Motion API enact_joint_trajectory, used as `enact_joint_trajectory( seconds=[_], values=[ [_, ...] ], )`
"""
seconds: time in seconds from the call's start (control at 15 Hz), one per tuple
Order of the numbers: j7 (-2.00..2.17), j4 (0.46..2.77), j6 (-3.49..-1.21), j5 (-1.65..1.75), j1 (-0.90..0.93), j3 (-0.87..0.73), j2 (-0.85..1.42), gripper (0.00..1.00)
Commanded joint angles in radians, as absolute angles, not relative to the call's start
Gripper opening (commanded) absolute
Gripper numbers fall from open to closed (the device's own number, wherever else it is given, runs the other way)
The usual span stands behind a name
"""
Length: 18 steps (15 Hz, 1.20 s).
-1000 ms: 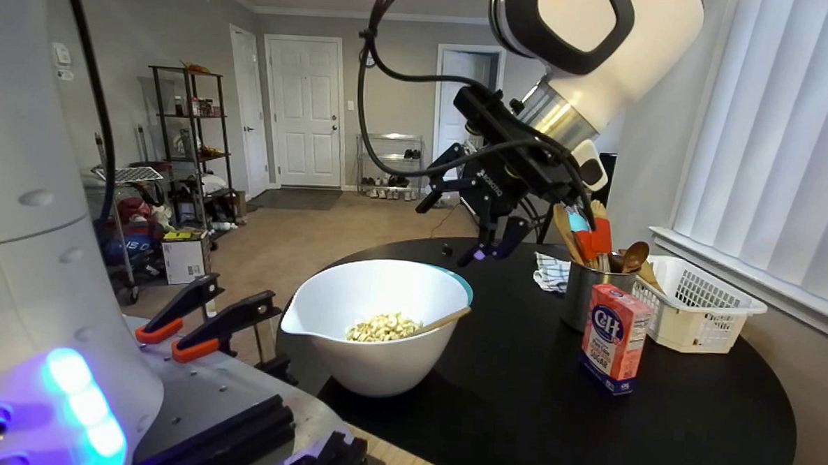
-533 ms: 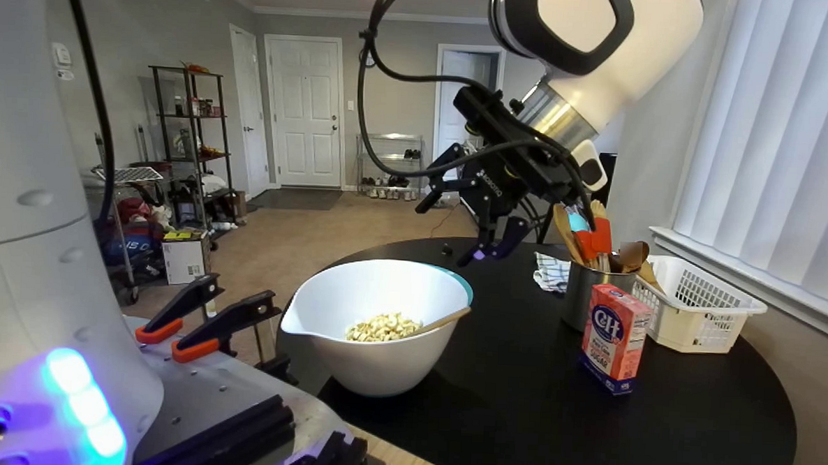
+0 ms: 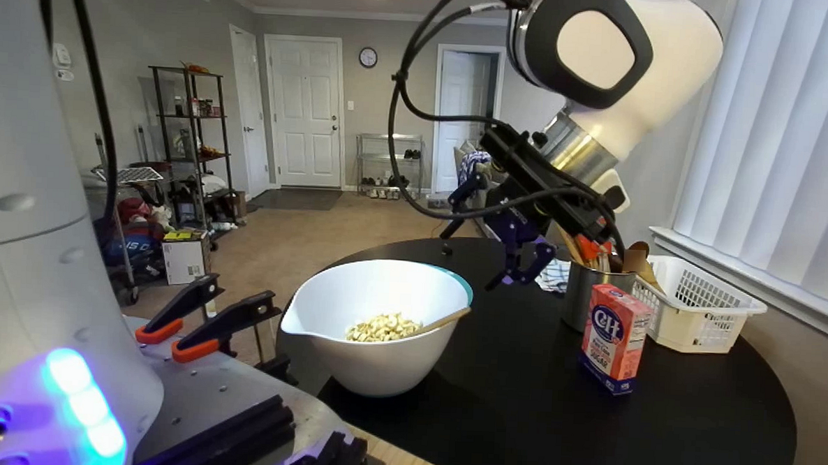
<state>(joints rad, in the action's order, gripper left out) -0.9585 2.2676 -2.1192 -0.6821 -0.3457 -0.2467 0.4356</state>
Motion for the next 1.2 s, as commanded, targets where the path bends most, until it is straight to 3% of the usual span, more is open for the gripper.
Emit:
enact_joint_trajectory(
  seconds=[0.0,0.53,1.13],
  values=[
    [-1.094,2.192,-2.148,-0.741,-0.441,-0.180,0.563,1.00],
    [-1.275,2.088,-2.091,-0.870,-0.564,-0.126,0.732,1.00],
    [-1.341,2.087,-2.071,-0.903,-0.545,-0.151,0.741,1.00]
  ],
)
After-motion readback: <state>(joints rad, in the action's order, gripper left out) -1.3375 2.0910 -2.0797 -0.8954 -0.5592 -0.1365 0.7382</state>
